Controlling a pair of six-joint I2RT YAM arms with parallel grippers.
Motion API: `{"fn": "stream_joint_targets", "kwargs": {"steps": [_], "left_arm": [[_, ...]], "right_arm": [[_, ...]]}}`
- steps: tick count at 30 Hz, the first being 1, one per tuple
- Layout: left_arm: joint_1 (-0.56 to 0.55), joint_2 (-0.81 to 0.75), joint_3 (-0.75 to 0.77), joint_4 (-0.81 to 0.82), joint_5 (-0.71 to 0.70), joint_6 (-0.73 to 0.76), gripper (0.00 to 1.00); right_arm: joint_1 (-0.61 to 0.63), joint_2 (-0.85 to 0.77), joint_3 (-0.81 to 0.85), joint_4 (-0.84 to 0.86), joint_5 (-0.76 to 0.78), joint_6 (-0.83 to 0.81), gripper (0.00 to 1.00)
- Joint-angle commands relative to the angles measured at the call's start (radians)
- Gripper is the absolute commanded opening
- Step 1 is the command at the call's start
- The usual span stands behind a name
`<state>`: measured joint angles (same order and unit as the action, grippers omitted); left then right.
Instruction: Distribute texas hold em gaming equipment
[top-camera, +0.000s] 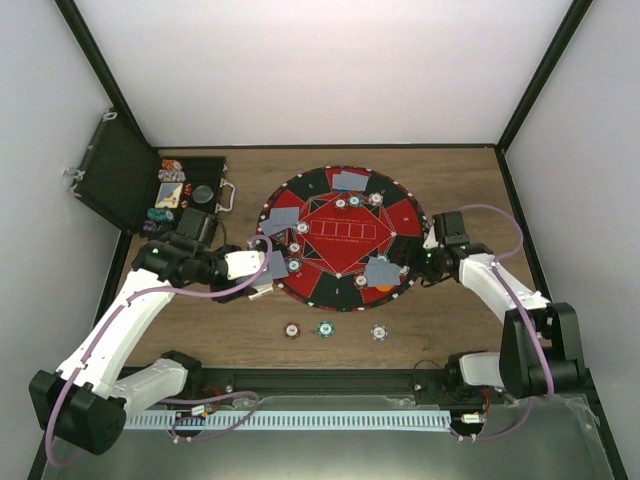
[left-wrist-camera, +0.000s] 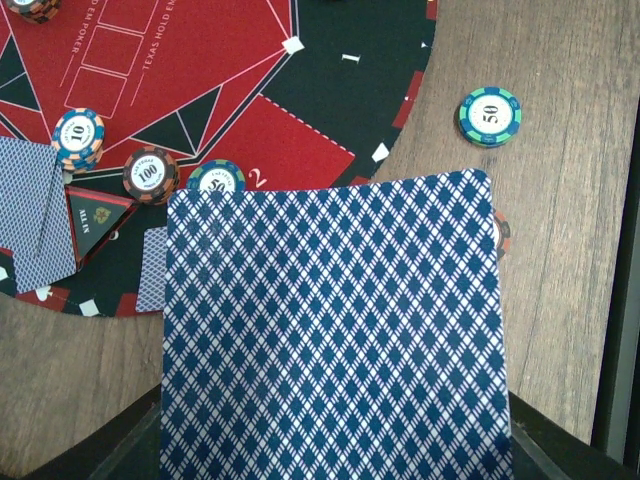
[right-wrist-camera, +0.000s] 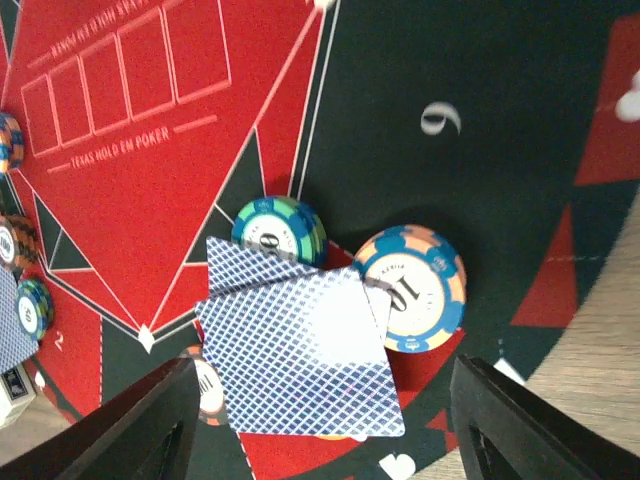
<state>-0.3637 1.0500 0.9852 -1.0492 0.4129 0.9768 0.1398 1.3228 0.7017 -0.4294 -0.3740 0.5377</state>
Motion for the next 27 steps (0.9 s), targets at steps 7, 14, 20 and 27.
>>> {"fn": "stream_joint_targets", "kwargs": {"steps": [7,14,20,27], "left_arm": [[-0.004,0.000,0.011,0.009,0.043,0.012,0.06],[-0.006,0.006,0.031,0.005,0.049,0.002,0.06],[-0.005,0.001,0.030,0.000,0.044,0.003,0.06],[-0.006,-0.004,0.036,-0.004,0.041,0.001,0.06]], "right_arm": [[0.183,-0.131,0.134,0.078,-0.160,0.180,0.88],[0.537,0.017,0.231,0.362,-0.333,0.362,0.94],[0.667,0.150,0.302,0.500,-0.370,0.434,0.93],[0.727,0.294,0.386,0.574,-0.408,0.465,0.89]]}}
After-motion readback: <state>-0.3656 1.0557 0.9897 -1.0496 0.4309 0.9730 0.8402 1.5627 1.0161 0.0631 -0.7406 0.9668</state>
